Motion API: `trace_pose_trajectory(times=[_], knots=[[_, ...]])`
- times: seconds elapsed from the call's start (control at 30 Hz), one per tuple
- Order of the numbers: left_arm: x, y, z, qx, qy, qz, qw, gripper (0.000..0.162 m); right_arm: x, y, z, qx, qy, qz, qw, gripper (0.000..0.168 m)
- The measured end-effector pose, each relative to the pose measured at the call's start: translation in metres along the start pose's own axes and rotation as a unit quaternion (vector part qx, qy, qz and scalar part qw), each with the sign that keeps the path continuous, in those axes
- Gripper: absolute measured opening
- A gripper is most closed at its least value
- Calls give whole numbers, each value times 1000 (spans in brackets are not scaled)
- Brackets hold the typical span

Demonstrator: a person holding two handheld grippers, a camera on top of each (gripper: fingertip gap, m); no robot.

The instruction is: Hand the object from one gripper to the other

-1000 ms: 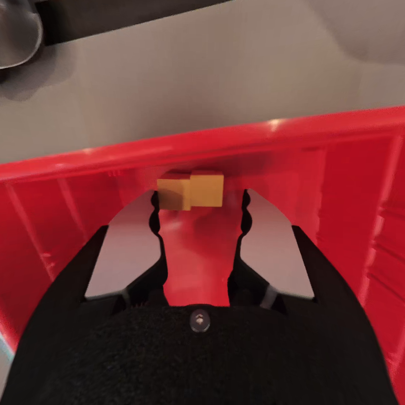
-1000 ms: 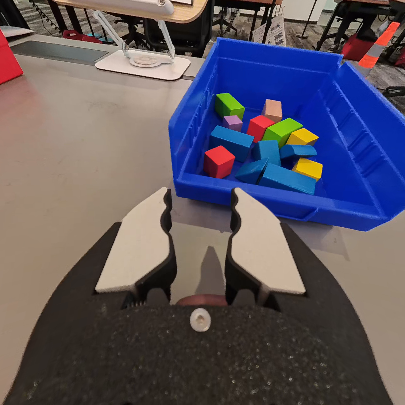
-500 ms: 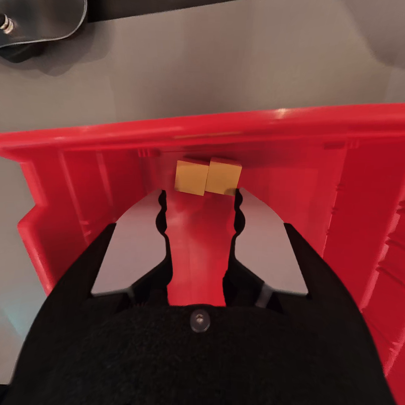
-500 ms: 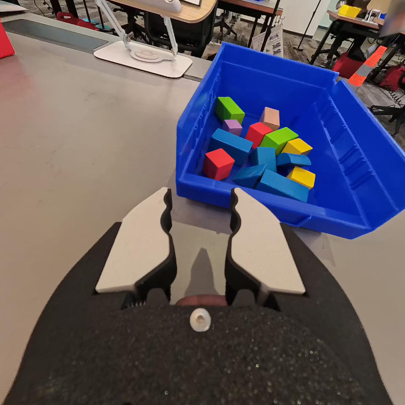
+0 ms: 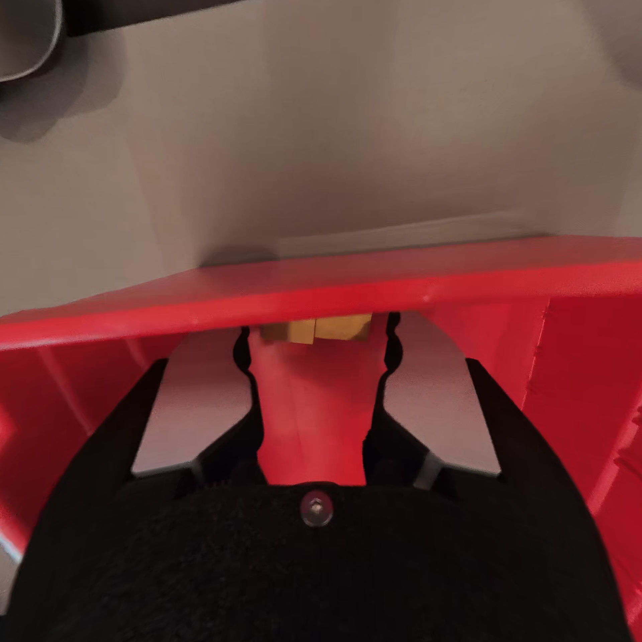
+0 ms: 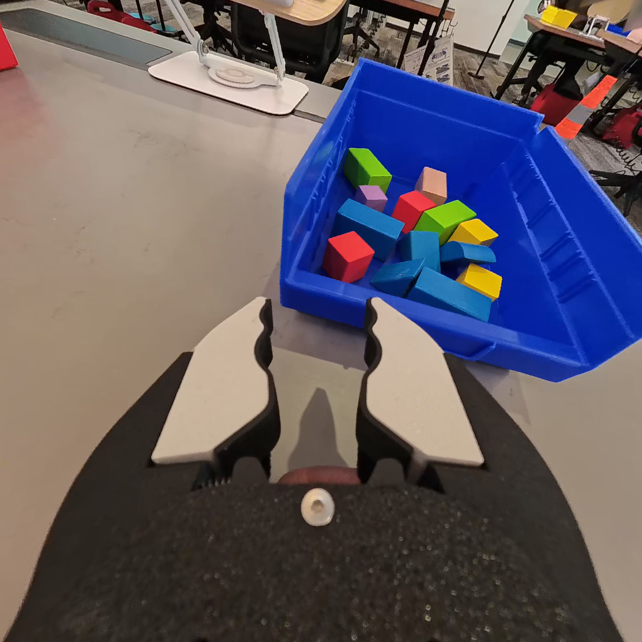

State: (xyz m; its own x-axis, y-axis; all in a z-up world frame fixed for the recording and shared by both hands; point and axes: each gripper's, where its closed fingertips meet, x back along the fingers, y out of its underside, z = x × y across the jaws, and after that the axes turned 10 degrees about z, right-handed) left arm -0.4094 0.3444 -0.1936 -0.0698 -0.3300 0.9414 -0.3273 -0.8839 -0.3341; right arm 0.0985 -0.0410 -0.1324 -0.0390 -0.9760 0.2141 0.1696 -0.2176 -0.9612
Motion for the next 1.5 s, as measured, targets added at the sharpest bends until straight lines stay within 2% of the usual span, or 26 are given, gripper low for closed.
trace_pose_trajectory(times=[0.07, 0.27, 0.33, 0.4, 0.5, 0.57, 0.63, 0.77, 0.93, 1.07, 1.2, 1.43, 1.5], knots=[[-1, -1, 3, 12, 15, 4, 1000, 60, 0, 0, 0, 0, 0, -1, 1000, 51], [18, 1, 11, 35, 70, 30, 996, 59, 0, 0, 1, 1, 0, -1, 1000, 50], [32, 1, 18, 57, 117, 57, 990, 59, 1, -1, 0, 4, 0, 0, 1000, 50], [55, -1, 34, 100, 211, 93, 968, 59, 1, -1, -2, 11, -1, 1, 1000, 49], [94, 0, 58, 171, 360, 124, 908, 59, 0, -4, -9, 26, -8, 5, 1000, 49], [105, 9, 63, 186, 396, 124, 891, 59, -1, -6, -16, 40, -16, 8, 999, 49], [107, 18, 64, 186, 405, 119, 887, 59, -1, -7, -22, 56, -20, 10, 998, 49], [102, 29, 63, 173, 391, 114, 897, 59, 0, -11, -31, 79, -27, 17, 996, 49], [73, 41, 37, 104, 242, 102, 959, 59, 0, -12, -32, 90, -26, 20, 995, 49], [63, 42, 24, 58, 158, 89, 982, 59, -1, -8, -31, 91, -27, 14, 995, 49], [50, 51, 22, 14, 108, 58, 992, 59, -2, -5, -33, 99, -31, 8, 995, 49], [42, 59, 30, -39, 95, 33, 994, 60, -3, -2, -38, 136, -38, 1, 990, 50], [50, 58, 24, -70, 77, 39, 994, 70, -3, -1, -38, 139, -41, 1, 989, 50]])
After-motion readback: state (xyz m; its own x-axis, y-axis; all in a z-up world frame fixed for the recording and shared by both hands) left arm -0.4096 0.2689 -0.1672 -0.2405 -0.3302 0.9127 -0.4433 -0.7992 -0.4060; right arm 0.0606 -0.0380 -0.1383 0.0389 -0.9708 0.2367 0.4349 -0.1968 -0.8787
